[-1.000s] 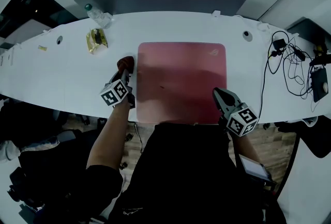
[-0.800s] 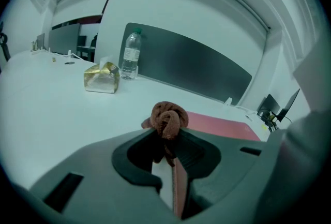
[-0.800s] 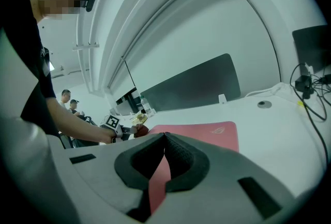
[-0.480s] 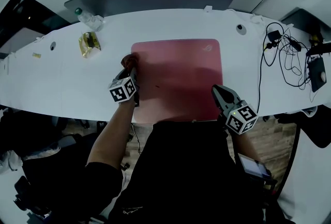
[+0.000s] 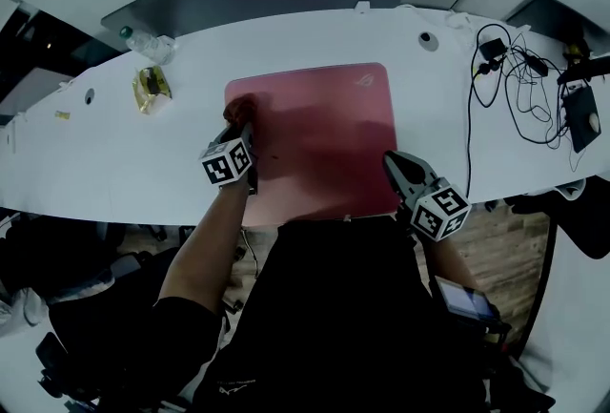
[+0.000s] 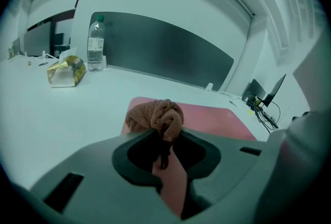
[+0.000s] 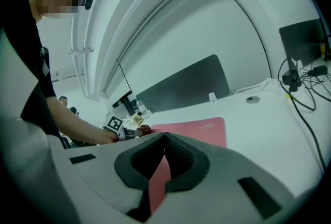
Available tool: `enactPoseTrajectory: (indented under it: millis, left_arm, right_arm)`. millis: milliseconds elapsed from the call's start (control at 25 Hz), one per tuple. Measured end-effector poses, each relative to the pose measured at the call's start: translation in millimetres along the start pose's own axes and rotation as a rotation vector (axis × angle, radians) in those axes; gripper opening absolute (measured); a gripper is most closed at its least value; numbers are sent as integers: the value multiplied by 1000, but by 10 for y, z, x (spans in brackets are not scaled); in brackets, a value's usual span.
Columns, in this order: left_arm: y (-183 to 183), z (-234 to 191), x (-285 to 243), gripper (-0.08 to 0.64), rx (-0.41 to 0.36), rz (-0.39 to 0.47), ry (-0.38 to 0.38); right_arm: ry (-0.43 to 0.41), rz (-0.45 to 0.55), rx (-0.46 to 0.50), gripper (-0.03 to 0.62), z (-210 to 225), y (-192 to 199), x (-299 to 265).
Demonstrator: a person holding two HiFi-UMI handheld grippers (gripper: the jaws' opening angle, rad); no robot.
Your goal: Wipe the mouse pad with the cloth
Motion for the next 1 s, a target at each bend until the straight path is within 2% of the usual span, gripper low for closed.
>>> enactPoseTrajectory:
  millis: [360, 1000]
  left_arm:
    - [-32, 418, -146, 95, -11, -38, 35]
    - [59, 1282, -391, 95, -15, -88, 96]
  right_arm:
    - [5, 6, -19, 26, 226, -72, 123]
    - [-39, 24, -44, 26, 621, -161, 267]
Point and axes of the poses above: the fingertips, and each gripper's own axes: x backward along the fingers, z to its right, y out of its underside, the point moved 9 cm from there along x, backward along the fingers, and after that the axes turned 2 degrees about x, right-handed, at the moved point
